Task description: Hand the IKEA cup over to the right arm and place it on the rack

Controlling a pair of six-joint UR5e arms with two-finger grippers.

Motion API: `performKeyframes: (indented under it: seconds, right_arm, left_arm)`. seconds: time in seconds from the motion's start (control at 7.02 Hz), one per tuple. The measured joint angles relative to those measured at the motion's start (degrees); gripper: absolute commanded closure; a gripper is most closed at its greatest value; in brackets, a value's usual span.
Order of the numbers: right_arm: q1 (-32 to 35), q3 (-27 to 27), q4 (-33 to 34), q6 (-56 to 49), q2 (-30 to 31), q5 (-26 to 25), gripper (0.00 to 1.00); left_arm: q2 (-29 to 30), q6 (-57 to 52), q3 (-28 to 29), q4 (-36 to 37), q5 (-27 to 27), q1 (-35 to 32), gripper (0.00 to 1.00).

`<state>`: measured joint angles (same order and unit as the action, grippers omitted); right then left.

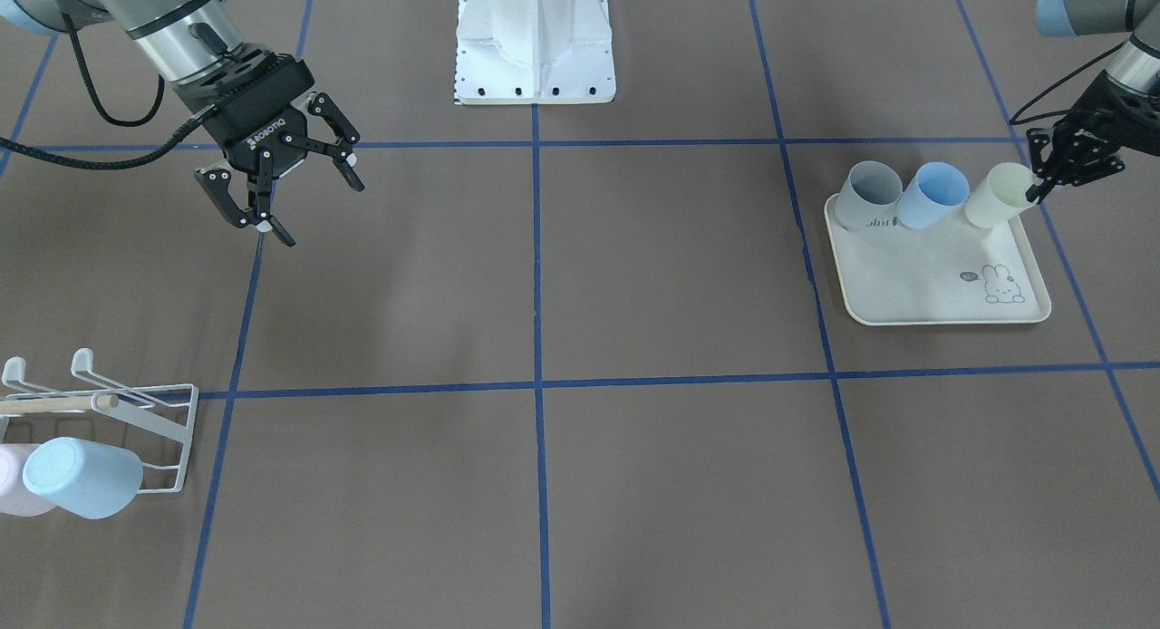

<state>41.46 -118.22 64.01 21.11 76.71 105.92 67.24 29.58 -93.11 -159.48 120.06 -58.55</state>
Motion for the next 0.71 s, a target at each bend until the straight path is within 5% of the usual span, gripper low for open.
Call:
performKeyframes:
  seconds: [0.43,0.71]
  right_arm:
    - [-0.3,0.0,-0.2,-0.2,-0.7,0.1,0.01]
    - [-1.4,0.5,-1.7,-0.2,-2.5,0.2,0.01]
  left_arm:
    - [1.2,-9.2,-0.7,3.5,3.2,-12.1,1.00]
    - [5.8,-12.6,-5.7,15.2,7.3,-22.3,1.00]
